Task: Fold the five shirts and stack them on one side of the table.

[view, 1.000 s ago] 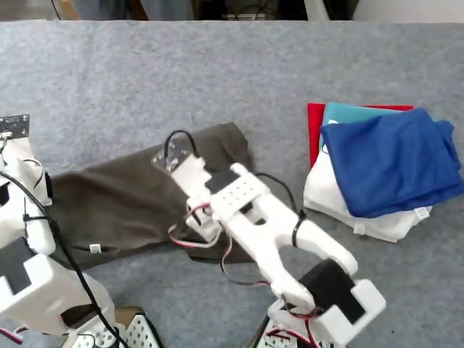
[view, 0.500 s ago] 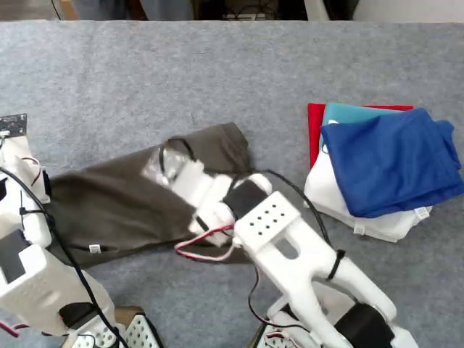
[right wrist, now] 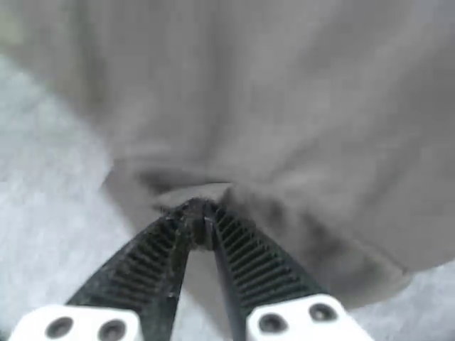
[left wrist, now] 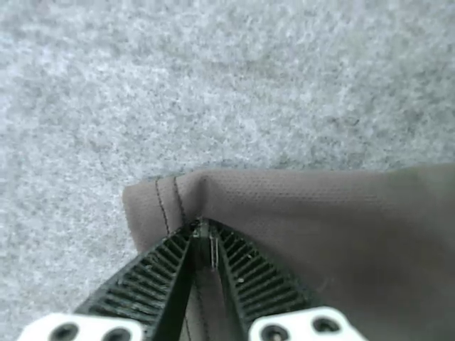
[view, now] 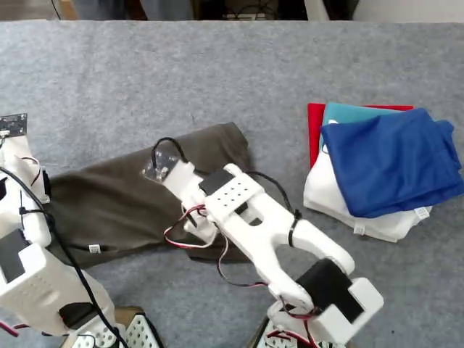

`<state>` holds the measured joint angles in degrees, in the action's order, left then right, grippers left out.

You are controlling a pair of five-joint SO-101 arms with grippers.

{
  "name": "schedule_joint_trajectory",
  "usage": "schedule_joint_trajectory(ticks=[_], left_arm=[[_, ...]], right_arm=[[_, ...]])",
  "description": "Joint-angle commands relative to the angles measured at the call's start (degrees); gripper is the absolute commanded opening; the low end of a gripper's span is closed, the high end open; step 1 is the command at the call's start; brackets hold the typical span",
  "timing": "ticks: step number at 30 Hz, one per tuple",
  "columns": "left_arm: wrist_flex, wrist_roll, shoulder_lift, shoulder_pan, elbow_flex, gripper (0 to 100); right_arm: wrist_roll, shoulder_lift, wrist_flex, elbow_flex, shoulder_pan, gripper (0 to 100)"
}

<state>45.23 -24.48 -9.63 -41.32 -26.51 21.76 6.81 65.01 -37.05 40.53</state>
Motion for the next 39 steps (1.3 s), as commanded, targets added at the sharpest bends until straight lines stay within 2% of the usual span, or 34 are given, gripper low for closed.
schedule_joint_trajectory(ticks=[1, 4, 7, 10, 14, 18, 21, 24, 27, 30, 33, 36, 39], left_arm=[[-0.7, -0.4, -0.4, -0.7, 2.2, 3], [-0.7, -0.3, -0.4, -0.7, 2.2, 3], [-0.7, -0.3, -0.4, -0.7, 2.2, 3], [-0.7, -0.4, -0.4, -0.7, 2.2, 3], [-0.7, -0.4, -0.4, -0.7, 2.2, 3], [-0.7, -0.4, -0.4, -0.7, 2.2, 3], [-0.7, -0.4, -0.4, -0.7, 2.2, 3], [-0.7, -0.4, -0.4, -0.7, 2.2, 3], [-0.7, -0.4, -0.4, -0.7, 2.1, 3], [-0.7, -0.4, -0.4, -0.7, 2.1, 3], [-0.7, -0.5, -0.4, -0.7, 2.1, 3], [-0.7, -0.5, -0.4, -0.7, 2.1, 3], [-0.7, -0.5, -0.4, -0.7, 2.1, 3]], right_arm=[[2.0, 7.3, 5.6, -3.3, 3.9, 1.3], [5.3, 11.5, 5.2, -10.2, 6.5, 1.3], [7.1, 13.3, 2.1, -13.3, 5.6, 1.4], [8.2, 14.6, 3.0, -8.6, 0.9, 1.4], [7.9, 15.3, 5.2, 4.6, -6.1, 1.4], [7.3, 9.0, -4.4, 3.2, -7.0, 1.4], [2.7, 2.4, -11.2, 1.5, -6.0, 1.4], [0.4, -2.8, -14.5, 1.6, -5.9, 1.4], [0.4, -5.0, -12.3, 1.5, -5.8, 1.4], [0.3, -4.2, -4.8, 1.2, -2.8, 1.3], [0.2, -2.2, 4.2, -0.2, 4.1, 1.3], [0.3, 1.5, 6.5, -4.9, 10.4, 1.3], [0.4, 4.5, 6.6, -8.5, 12.2, 1.4]])
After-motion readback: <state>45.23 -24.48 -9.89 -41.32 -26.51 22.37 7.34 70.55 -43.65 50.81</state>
